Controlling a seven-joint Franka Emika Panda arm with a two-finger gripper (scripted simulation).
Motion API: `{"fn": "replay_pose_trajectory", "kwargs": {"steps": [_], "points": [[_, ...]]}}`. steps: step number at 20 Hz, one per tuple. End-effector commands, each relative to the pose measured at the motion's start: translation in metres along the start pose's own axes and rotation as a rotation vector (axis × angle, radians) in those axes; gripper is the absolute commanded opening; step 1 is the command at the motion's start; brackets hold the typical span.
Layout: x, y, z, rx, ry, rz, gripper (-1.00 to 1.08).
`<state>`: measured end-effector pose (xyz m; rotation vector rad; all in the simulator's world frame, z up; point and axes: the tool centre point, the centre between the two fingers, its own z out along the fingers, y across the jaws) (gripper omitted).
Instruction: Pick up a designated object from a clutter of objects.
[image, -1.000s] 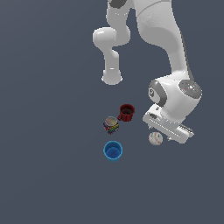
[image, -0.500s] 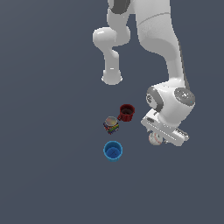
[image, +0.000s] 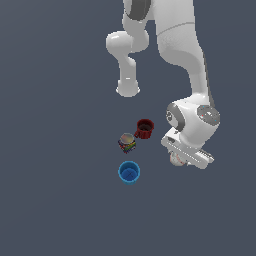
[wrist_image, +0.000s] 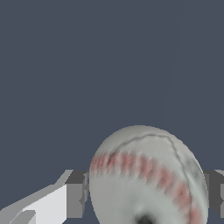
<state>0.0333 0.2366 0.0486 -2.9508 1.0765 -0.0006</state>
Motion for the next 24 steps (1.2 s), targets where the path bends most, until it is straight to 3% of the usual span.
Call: {"fn": "replay_pose_trajectory", "kwargs": {"steps": [1,13,24], "points": [[0.0,0.0,0.001,-0.001,0.0,0.001,-1.0],[-0.002,0.002,-0.008,0.0,0.0,0.0,-1.0],[-0.018,0.014,-0.067,0.0,0.0,0.0,-1.0]]}}
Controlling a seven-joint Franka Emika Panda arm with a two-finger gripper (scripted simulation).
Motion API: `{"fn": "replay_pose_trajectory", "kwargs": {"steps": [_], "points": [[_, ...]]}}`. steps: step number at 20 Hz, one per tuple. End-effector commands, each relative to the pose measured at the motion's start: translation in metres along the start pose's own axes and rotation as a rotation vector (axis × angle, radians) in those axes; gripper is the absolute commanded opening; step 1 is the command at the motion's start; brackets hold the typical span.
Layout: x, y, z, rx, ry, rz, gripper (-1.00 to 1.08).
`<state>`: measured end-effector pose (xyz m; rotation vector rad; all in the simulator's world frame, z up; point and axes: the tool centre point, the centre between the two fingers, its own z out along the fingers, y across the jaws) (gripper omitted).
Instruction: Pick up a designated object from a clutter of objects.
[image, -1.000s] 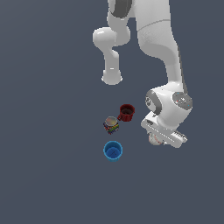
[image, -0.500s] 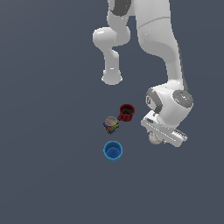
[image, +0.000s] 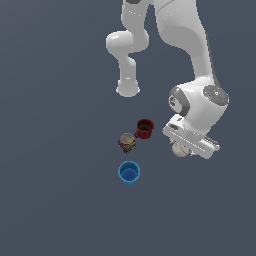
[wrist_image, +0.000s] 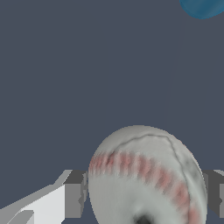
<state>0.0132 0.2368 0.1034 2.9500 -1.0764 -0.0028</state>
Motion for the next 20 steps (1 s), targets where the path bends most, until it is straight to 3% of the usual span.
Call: {"fn": "replay_pose_trajectory", "kwargs": {"steps": [1,20], "points": [[-0.005,0.003,-0.021,0.003,0.001,0.0,-1.0],[-0.058,0.043,-0.223,0.002,0.002,0.0,-1.0]]}}
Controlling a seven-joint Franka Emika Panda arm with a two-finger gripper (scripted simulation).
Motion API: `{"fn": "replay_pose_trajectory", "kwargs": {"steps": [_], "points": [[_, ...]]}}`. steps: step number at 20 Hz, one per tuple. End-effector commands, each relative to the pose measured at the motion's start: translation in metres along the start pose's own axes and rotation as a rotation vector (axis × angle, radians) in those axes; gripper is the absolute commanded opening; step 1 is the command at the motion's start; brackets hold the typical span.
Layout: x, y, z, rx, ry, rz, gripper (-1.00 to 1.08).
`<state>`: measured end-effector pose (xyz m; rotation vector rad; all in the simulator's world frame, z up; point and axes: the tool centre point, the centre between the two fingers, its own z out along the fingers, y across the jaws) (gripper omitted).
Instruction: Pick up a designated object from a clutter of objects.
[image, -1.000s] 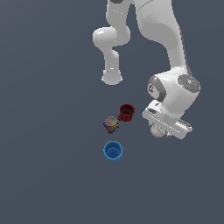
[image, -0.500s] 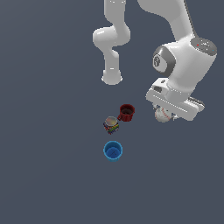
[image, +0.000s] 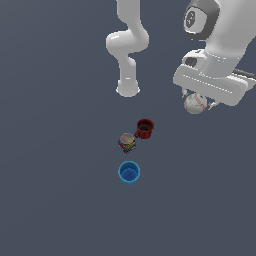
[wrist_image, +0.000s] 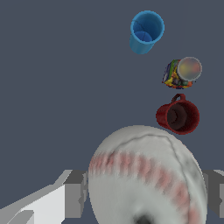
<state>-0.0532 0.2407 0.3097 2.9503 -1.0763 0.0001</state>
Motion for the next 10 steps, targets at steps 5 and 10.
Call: {"fn": "replay_pose_trajectory", "kwargs": {"steps": [5,10], "points": [[-0.016,0.011,-0.063,0.001,0.001,0.0,-1.0],[-0.024,0.016,-0.097,0.001,0.001,0.0,-1.0]]}}
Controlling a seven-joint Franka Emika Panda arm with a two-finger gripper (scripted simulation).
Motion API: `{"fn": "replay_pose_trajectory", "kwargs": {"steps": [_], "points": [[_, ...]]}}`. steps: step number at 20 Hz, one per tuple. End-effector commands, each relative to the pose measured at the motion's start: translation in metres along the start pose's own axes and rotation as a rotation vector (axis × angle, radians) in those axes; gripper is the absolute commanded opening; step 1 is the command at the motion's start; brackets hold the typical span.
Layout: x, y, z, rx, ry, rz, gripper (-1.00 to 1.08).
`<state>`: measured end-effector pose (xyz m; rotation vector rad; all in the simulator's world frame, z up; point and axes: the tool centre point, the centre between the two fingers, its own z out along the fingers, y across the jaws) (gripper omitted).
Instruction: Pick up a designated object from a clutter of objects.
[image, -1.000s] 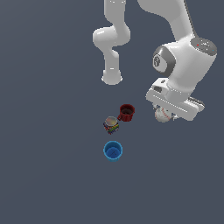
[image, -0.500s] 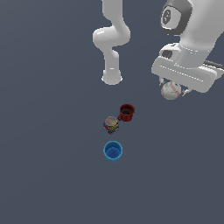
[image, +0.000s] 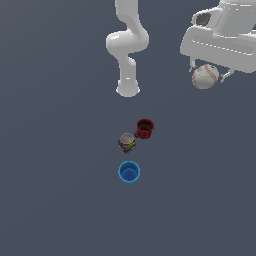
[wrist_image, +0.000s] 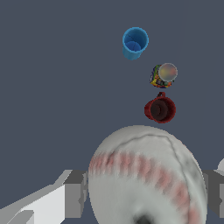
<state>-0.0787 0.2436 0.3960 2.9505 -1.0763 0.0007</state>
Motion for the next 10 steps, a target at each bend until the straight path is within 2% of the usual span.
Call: {"fn": "replay_pose_trajectory", "kwargs": {"steps": [1,10], "points": [[-0.003,0.002,-0.015,0.0,0.0,0.0,-1.0],[-0.008,0.005,-0.036,0.001,0.0,0.0,-1.0]]}}
